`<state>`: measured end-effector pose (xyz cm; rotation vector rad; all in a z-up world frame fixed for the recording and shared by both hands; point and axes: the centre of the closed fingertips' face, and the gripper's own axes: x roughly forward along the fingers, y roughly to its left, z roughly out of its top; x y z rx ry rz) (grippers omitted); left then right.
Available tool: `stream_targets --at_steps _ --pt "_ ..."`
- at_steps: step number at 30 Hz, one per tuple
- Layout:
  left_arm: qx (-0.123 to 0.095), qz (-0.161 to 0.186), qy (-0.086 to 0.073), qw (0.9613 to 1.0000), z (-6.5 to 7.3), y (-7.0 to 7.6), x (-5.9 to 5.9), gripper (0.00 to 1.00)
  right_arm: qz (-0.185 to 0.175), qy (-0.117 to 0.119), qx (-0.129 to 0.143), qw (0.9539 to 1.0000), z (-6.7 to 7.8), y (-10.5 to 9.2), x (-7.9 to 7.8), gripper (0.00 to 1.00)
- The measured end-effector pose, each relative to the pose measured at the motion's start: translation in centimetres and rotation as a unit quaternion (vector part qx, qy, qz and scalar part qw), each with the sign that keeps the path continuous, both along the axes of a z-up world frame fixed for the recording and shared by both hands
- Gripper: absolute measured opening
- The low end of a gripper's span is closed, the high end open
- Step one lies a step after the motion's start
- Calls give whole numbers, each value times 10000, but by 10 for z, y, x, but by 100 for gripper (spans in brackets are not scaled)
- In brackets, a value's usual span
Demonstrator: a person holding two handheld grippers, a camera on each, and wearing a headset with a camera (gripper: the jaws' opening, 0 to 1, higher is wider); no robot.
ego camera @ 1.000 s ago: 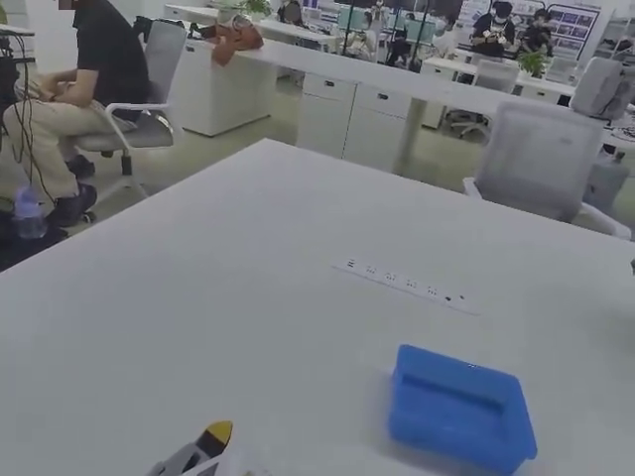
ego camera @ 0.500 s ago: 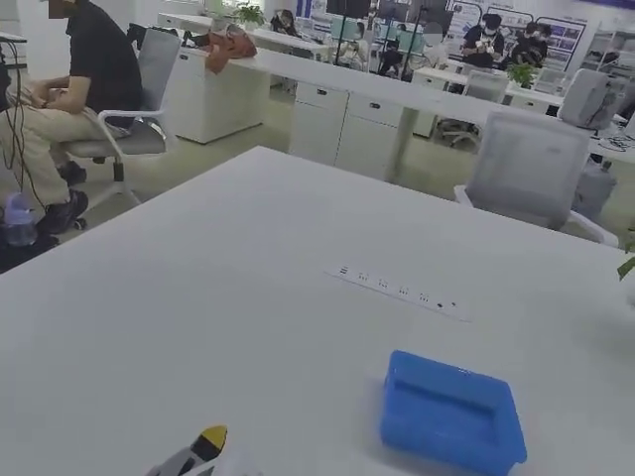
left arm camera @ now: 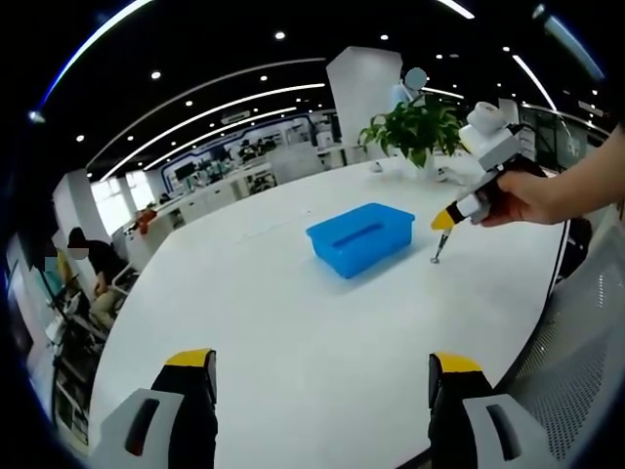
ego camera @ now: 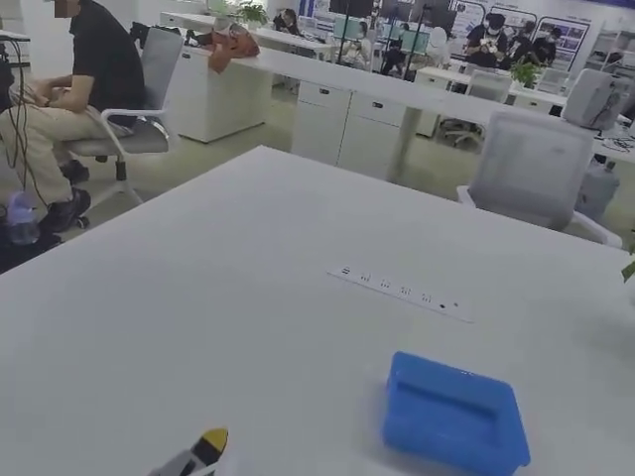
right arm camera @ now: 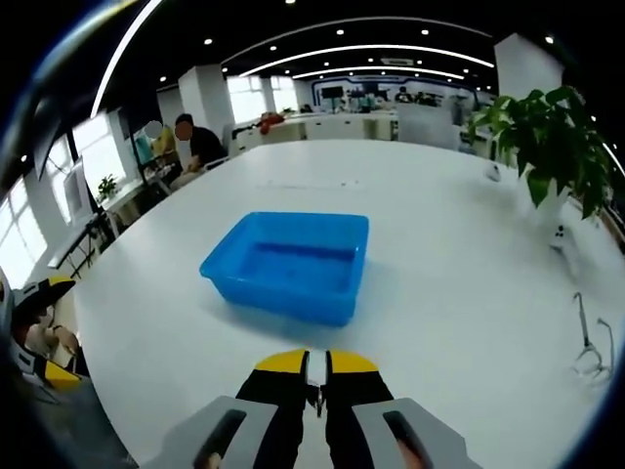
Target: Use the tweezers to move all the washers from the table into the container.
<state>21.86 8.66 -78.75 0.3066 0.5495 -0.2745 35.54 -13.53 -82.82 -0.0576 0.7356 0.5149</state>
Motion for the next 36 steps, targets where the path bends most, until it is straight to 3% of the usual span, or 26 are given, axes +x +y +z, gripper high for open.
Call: stream_targets --at_steps 5,12,15,17,20,27,30,36 --pt "1 26 11 10000 0 1 1 91 46 -40 -75 10000 1 1 4 3" --pt "34 20 39 10000 -2 1 0 91 551 -256 -631 9962 -3 13 1 3" --pt "35 21 41 10000 -2 1 0 91 724 -568 -1014 9906 -3 13 0 2" --pt "29 29 50 10000 -2 2 0 91 720 -430 -832 9930 -2 17 -3 2" --pt "48 9 46 10000 -2 1 0 91 700 -387 -876 9929 -2 13 1 2" --pt "56 48 31 10000 -1 2 1 91 424 -91 -542 9976 -3 8 4 1" --pt "21 43 -9 10000 0 2 1 91 449 -66 -540 9975 -3 9 4 1" --pt "-27 43 -39 10000 2 1 1 91 464 -159 -351 9982 18 14 2 1"
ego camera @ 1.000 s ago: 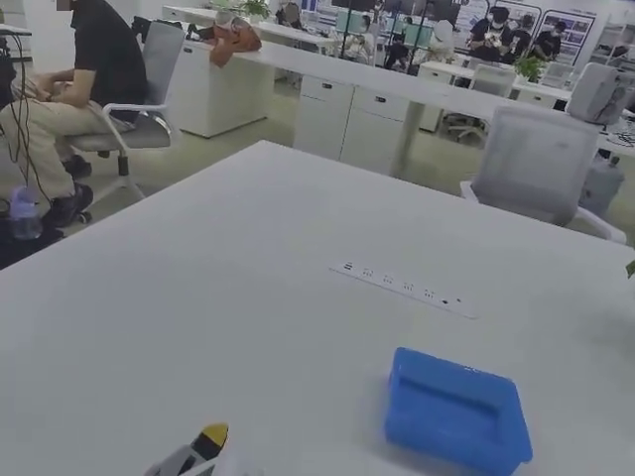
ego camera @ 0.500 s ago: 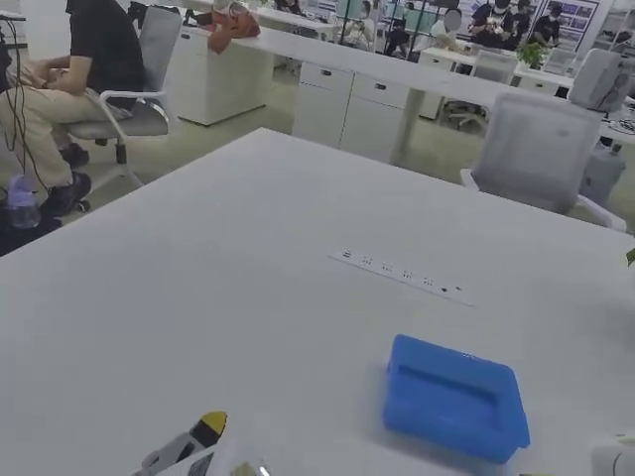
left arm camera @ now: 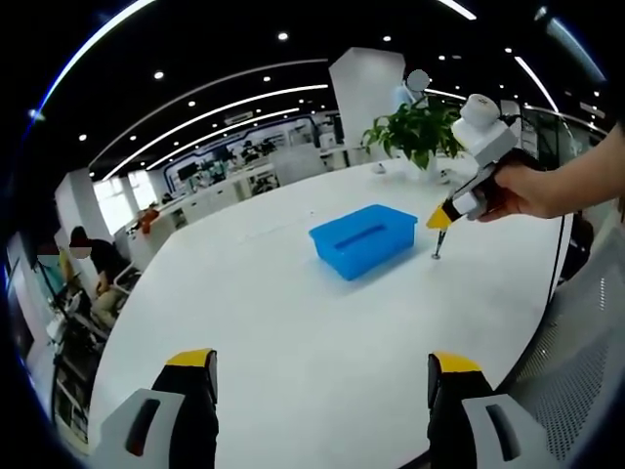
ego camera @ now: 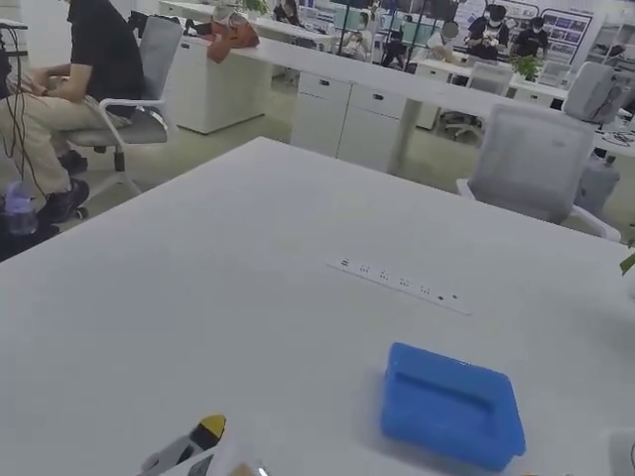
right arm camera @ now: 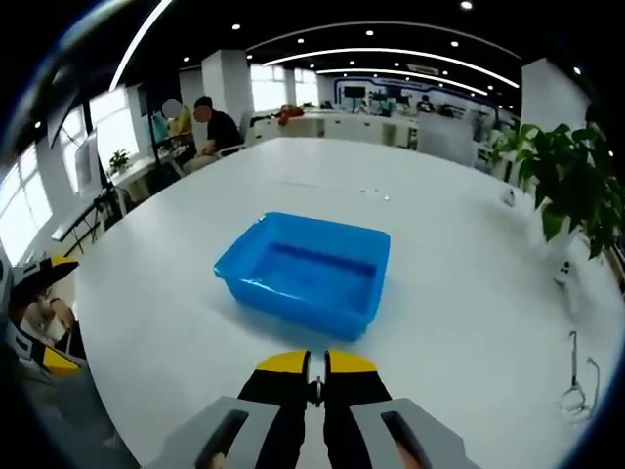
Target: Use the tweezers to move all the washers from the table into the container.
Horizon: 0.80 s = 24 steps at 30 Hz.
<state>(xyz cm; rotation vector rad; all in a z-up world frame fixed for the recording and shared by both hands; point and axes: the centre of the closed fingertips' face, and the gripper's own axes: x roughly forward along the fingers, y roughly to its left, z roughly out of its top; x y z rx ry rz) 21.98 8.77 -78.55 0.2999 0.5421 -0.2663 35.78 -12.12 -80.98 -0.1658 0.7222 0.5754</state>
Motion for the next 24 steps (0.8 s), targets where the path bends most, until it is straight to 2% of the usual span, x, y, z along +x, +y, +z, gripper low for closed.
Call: stream_targets --at_steps 10,17,24 --pt "11 -3 -15 10000 0 0 0 91 44 -239 173 9996 31 4 6 1" --pt "16 -37 0 10000 -1 -1 -1 91 24 -521 293 9982 56 11 23 1" --pt "14 -20 23 10000 -1 0 -1 91 35 -668 280 9974 61 18 41 1"
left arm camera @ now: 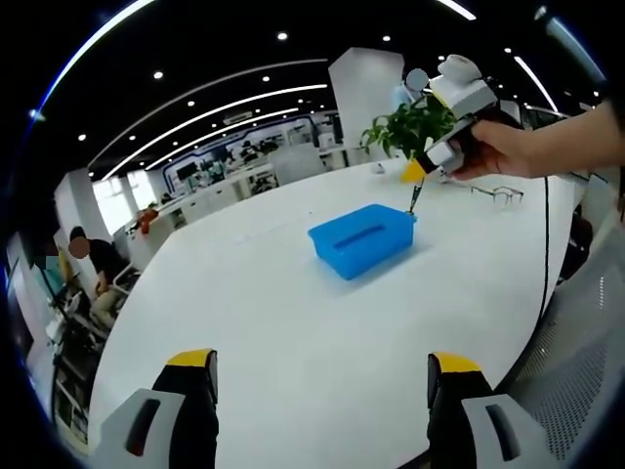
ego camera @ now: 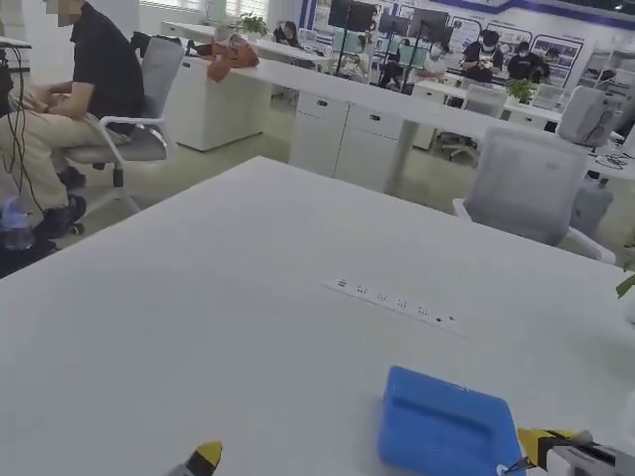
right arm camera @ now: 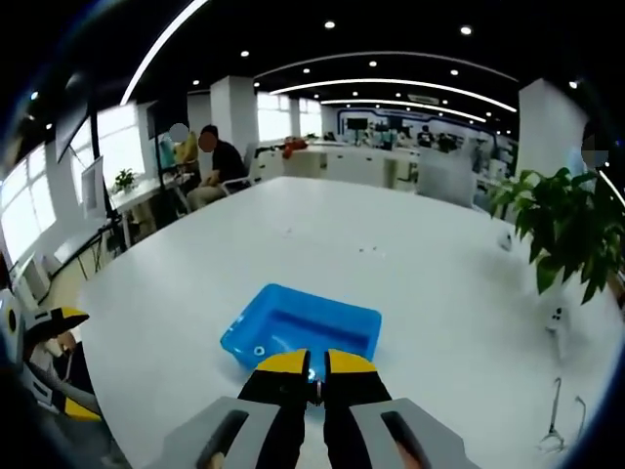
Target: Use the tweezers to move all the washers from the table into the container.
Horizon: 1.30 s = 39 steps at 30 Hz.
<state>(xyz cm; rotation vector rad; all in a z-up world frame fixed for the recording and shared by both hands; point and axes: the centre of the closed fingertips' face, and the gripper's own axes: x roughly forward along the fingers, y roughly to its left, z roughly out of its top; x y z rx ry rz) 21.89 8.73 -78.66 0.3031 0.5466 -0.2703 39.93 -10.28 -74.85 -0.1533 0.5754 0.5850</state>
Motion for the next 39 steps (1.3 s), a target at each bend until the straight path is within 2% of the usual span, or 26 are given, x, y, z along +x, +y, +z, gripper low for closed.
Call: stream_targets --at_steps 3,6,10,17,25,32,34,39 --pt "11 -7 24 10000 -1 0 0 91 4 -62 -27 10000 0 4 9 1" --pt "26 -17 37 10000 -2 0 0 91 -7 -61 -114 9999 -8 5 21 1" --pt "44 -13 112 9999 -4 0 -1 89 -33 44 -159 9999 -20 6 31 1" --pt "62 -55 201 9998 -7 -2 -2 89 25 312 -383 9988 -46 8 40 1" --pt "71 2 212 9998 -8 1 -2 89 -6 482 -532 9974 -64 5 41 2" --pt "99 5 229 9997 -9 1 -2 89 -1 490 -755 9959 -73 2 42 2" --pt "91 16 228 9997 -9 1 -2 89 -9 582 -675 9960 -75 3 40 2" --pt "102 13 211 9997 -8 2 -2 89 6 580 -652 9962 -74 4 37 2"
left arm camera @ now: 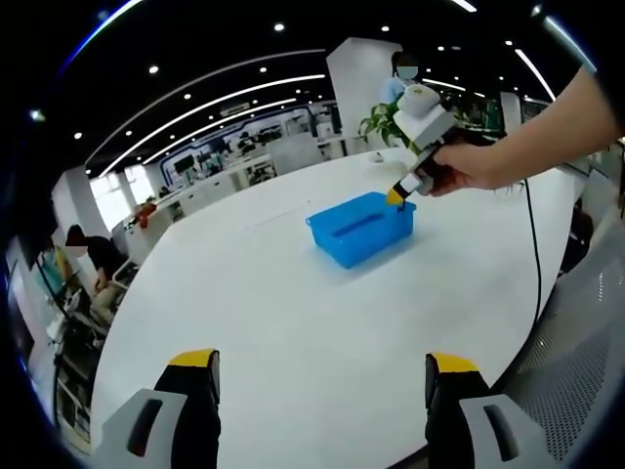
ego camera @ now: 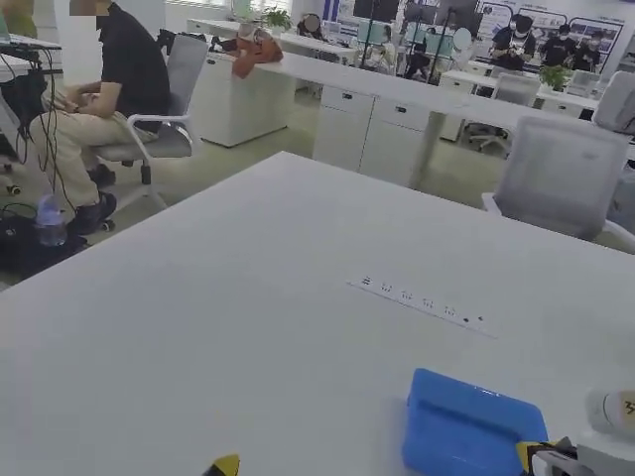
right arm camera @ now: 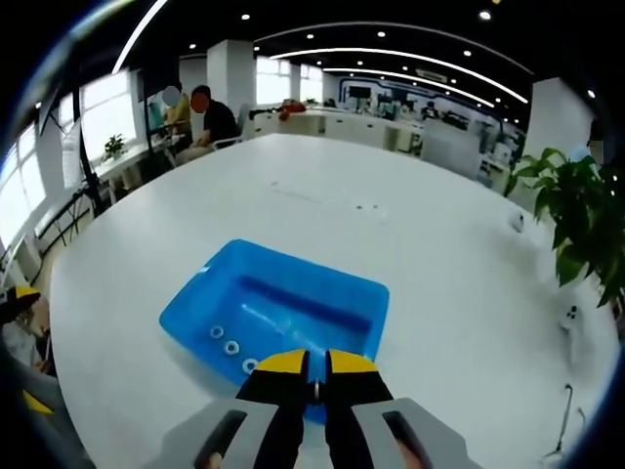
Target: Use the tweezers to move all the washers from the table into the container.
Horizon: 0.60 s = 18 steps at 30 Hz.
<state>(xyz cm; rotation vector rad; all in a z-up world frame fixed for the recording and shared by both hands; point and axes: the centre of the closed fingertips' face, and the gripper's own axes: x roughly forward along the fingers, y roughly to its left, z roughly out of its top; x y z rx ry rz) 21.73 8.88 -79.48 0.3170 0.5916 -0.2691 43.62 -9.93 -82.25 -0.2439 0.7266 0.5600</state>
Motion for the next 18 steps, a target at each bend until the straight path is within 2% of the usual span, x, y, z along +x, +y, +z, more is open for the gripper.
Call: stream_targets --at_steps 5,8,11,13,18 --pt "-4 2 -21 10000 1 0 0 88 -132 7 101 9999 2 -5 1 2" --pt "-29 17 -41 10000 2 0 1 88 -201 -122 290 9993 17 -5 3 2" --pt "-36 4 -66 10000 3 0 1 88 -88 -214 314 9992 31 -4 -3 2" --pt "-27 -13 -87 10000 3 -1 1 88 53 -329 430 9985 44 -1 -12 1" --pt "-12 -7 -130 9999 5 0 1 86 479 -633 473 9957 71 1 -35 1"
